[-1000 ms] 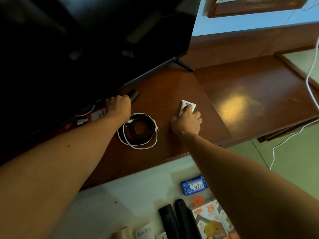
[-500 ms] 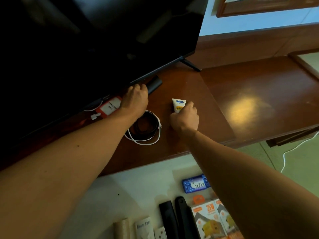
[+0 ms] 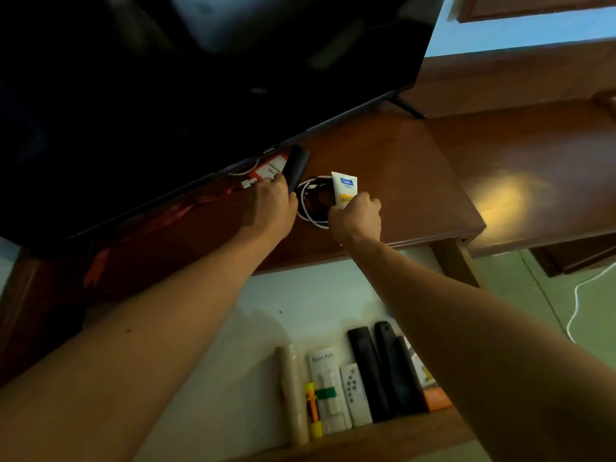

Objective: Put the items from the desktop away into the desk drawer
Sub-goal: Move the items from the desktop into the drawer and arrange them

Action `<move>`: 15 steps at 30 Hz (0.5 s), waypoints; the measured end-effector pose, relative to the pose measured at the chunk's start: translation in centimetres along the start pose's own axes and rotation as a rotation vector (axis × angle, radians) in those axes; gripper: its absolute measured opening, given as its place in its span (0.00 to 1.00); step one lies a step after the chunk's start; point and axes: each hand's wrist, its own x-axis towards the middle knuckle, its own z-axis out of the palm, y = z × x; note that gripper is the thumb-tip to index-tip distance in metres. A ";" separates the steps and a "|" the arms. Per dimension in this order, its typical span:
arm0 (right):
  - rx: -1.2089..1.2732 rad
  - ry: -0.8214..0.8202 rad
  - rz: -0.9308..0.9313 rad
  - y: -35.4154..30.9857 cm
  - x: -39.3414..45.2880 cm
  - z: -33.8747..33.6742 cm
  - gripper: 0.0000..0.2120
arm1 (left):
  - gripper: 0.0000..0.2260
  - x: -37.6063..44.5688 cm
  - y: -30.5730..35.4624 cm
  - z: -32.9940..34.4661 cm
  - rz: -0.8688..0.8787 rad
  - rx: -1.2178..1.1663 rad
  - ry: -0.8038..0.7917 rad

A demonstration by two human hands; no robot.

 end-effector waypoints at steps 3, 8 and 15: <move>-0.029 -0.003 -0.041 -0.6 -4.7 2.0 0.23 | 0.13 -4.3 -2.6 -1.6 -0.043 -0.084 -0.010; -0.028 -0.088 -0.116 0.2 -12.5 6.2 0.22 | 0.12 -12.9 -8.1 -2.5 -0.117 -0.152 -0.035; -0.165 -0.269 -0.081 3.9 -20.1 9.8 0.25 | 0.12 -22.5 -12.9 -0.9 -0.214 -0.158 -0.164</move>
